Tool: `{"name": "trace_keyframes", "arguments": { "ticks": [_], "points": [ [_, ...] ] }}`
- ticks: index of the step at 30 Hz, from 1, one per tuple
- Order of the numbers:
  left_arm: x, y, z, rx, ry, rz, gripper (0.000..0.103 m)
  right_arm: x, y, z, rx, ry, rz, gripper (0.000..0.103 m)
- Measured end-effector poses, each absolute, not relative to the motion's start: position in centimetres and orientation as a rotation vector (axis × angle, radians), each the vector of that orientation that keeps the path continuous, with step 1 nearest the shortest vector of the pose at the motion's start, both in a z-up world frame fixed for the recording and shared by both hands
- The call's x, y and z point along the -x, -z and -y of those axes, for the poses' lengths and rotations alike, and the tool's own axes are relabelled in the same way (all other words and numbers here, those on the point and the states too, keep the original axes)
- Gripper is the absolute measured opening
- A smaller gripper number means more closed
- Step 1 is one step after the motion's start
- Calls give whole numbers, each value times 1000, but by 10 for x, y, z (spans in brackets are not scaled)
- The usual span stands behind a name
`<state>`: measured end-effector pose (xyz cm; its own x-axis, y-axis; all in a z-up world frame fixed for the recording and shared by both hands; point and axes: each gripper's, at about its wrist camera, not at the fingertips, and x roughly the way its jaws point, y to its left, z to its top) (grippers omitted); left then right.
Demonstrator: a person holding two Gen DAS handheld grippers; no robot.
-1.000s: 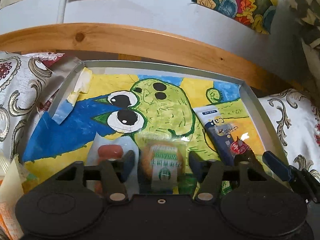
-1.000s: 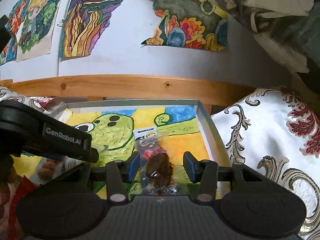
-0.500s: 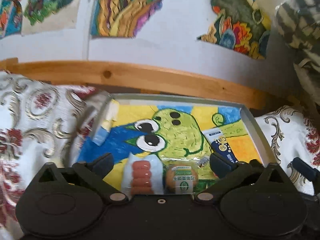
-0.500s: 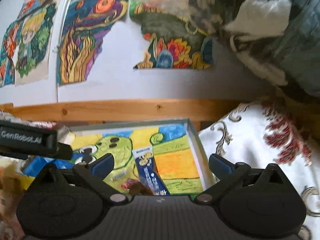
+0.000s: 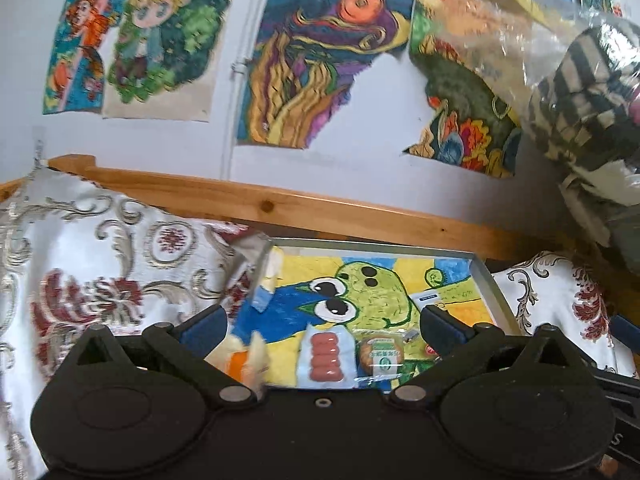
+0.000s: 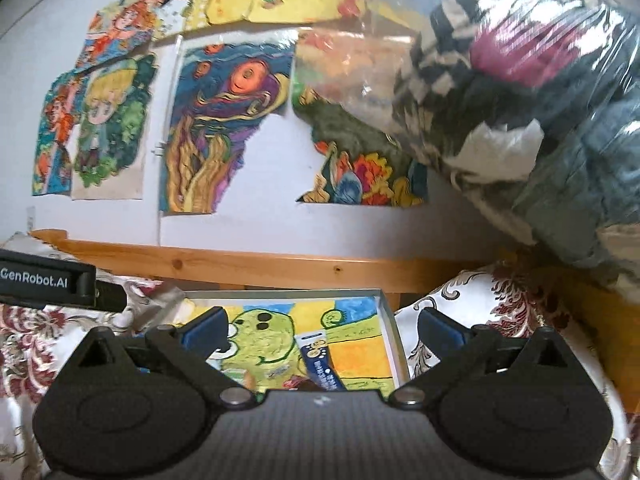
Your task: Organize snacks
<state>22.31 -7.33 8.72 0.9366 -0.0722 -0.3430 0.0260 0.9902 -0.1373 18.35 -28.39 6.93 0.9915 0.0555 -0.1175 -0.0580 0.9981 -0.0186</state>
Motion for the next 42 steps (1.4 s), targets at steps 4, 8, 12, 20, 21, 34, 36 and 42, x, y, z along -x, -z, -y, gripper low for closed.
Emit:
{"name": "trace_keyframes", "arguments": {
  "ticks": [4,8,12,20,21,34,36,42],
  "points": [
    [-195,-88,61,129,39,-334,102,-154,-72,277,37,-68,-111,103],
    [-169,-83,49,132,26,-337,102,-125,-72,270,51,-77,-114,103],
    [-144,-74,36,130,14,-348,102,-96,-68,263,69,-86,-131,103],
    [-106,-51,13,114,-5,-379,102,-55,-60,254,80,-91,-197,103],
    [-103,-48,11,111,-3,-386,102,-50,-58,253,85,-92,-208,103],
    [-89,0,-5,84,54,-498,102,-61,-26,242,126,-51,-498,103],
    [-93,8,-5,84,67,-527,102,-66,-21,242,129,-53,-543,103],
    [-107,22,-2,77,98,-612,102,-84,-6,239,148,-31,-686,103]
  ]
}}
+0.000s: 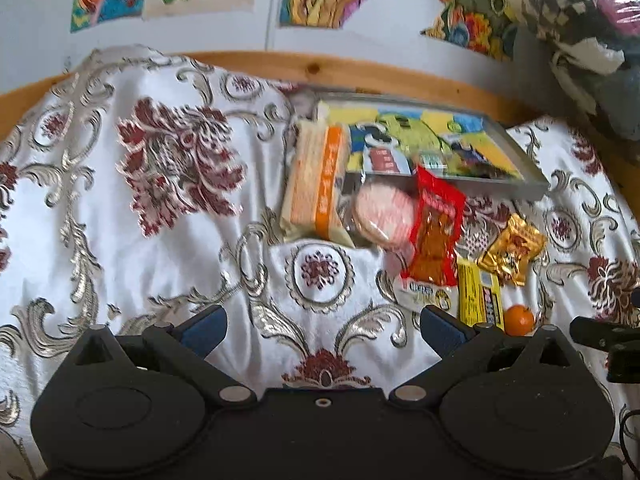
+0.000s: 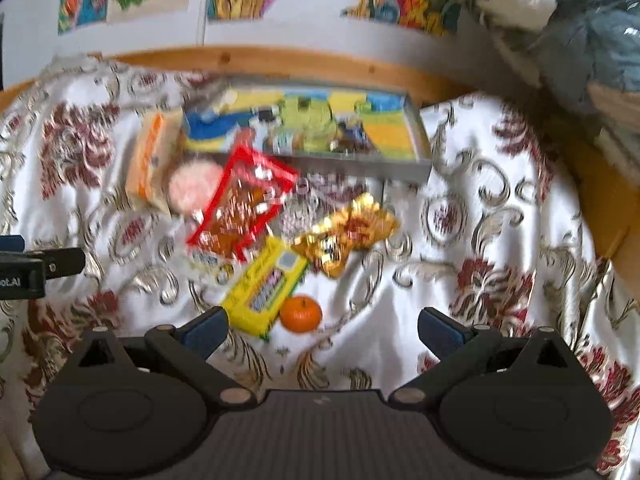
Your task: Organize snacks
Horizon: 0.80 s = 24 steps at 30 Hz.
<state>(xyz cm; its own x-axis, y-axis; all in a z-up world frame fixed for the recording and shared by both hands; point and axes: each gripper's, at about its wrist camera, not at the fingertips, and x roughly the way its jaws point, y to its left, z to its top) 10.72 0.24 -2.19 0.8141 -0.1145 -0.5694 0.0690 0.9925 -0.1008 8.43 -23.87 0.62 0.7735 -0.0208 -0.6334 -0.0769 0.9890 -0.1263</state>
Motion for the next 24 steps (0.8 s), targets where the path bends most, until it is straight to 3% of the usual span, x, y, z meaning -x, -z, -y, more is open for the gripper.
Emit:
{"name": "trace_keyframes", "arguments": {
  "ticks": [13,24],
  "points": [
    [-136,35,11,82,155,-659,102,-117,3,252,99,-65,-831,103],
    [-158,46,33,58,224,-652,102,-148,5,253,330,-234,-838,103]
  ]
}}
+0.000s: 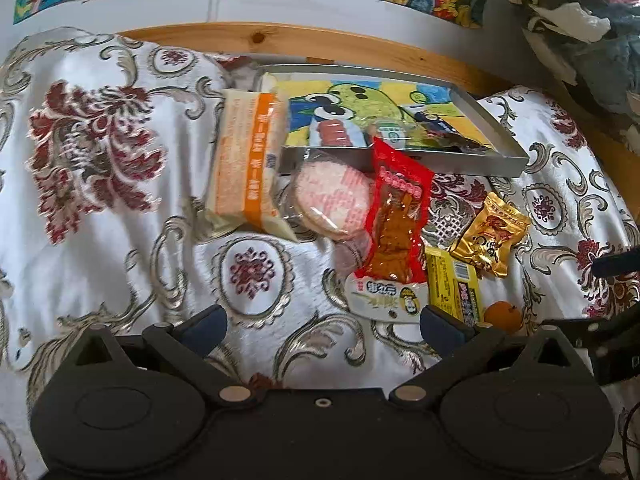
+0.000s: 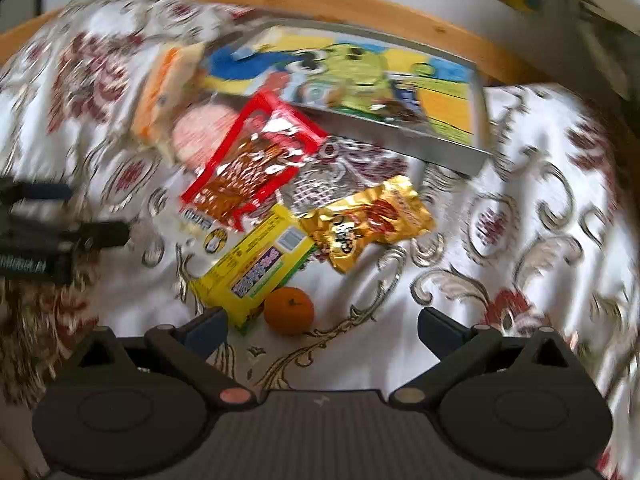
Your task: Organize snacks
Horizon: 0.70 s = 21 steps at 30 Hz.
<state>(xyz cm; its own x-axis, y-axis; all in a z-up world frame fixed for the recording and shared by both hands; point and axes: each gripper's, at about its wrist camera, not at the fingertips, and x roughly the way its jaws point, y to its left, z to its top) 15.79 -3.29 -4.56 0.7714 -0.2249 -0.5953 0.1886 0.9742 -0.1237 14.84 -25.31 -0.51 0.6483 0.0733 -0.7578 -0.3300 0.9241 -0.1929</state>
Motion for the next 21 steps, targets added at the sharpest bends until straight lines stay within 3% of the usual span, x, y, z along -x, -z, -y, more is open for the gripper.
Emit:
{"name": "trace_keyframes", "arguments": {
  "ticks": [15,21],
  "points": [
    [-182,63,72,3,466,-605,102,-164,42,242,679,-412,-779,103],
    [-191,70,86,-59,576,-586,102,-173,51,245,679,-486,-764,102]
  ]
}}
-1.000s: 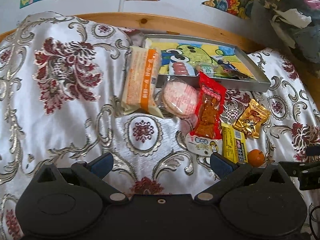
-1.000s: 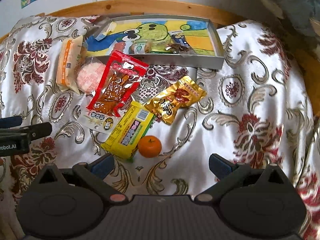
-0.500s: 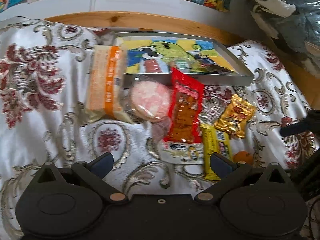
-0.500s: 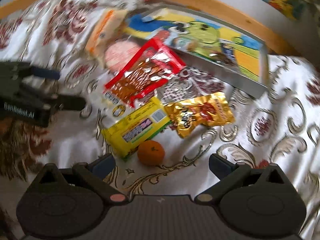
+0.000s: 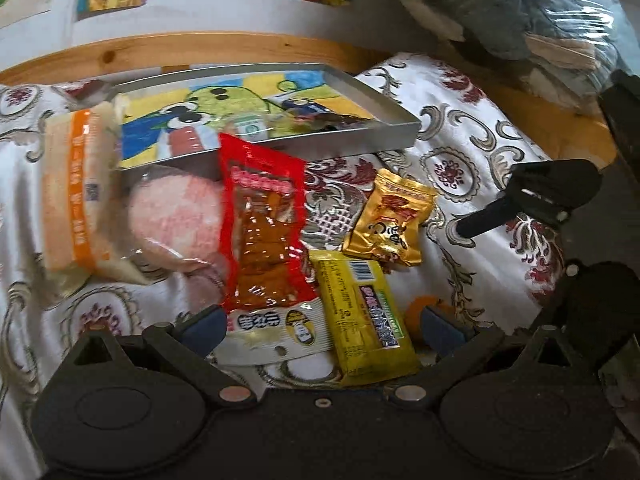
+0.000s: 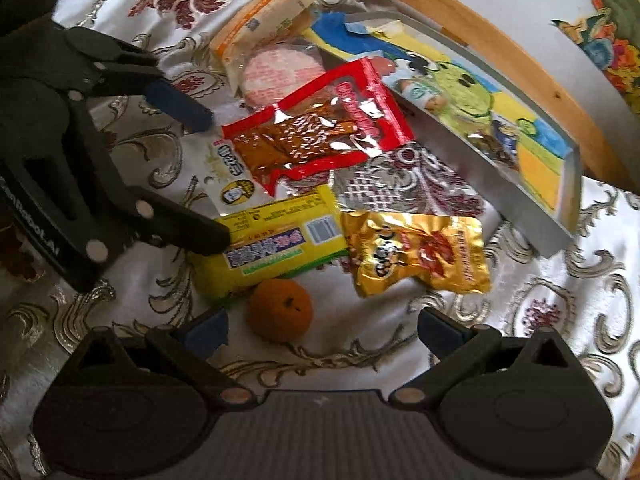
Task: Organize snacks
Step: 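Grasp the orange mandarin with the right tool while the left tool grasps the yellow biscuit pack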
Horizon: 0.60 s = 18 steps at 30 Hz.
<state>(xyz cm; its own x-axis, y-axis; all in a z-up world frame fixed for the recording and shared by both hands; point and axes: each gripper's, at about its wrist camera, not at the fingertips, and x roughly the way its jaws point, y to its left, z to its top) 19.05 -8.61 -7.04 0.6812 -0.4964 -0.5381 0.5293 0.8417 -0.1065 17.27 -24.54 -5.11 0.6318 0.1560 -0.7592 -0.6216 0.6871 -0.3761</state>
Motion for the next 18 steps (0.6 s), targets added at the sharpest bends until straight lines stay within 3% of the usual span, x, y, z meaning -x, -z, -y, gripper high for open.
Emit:
{"name": "trace_keyframes", "arguments": {
  "ticks": [7,12,14,16,18],
  "points": [
    [-200,77,85,-36,586,-598,102,-179,53,246,614,-550,-799,86],
    [-199,78,89,-51,615,-596,102,-177,52,248,612,-541,-804,58],
    [-199,79,90,-61,620,-596,102,-177,52,249,608,-532,-802,54],
    [-198,79,91,-65,626,-598,102,-177,52,249,606,-527,-802,41],
    [-197,79,91,-70,630,-600,102,-177,50,250,619,-512,-794,39]
  ]
}}
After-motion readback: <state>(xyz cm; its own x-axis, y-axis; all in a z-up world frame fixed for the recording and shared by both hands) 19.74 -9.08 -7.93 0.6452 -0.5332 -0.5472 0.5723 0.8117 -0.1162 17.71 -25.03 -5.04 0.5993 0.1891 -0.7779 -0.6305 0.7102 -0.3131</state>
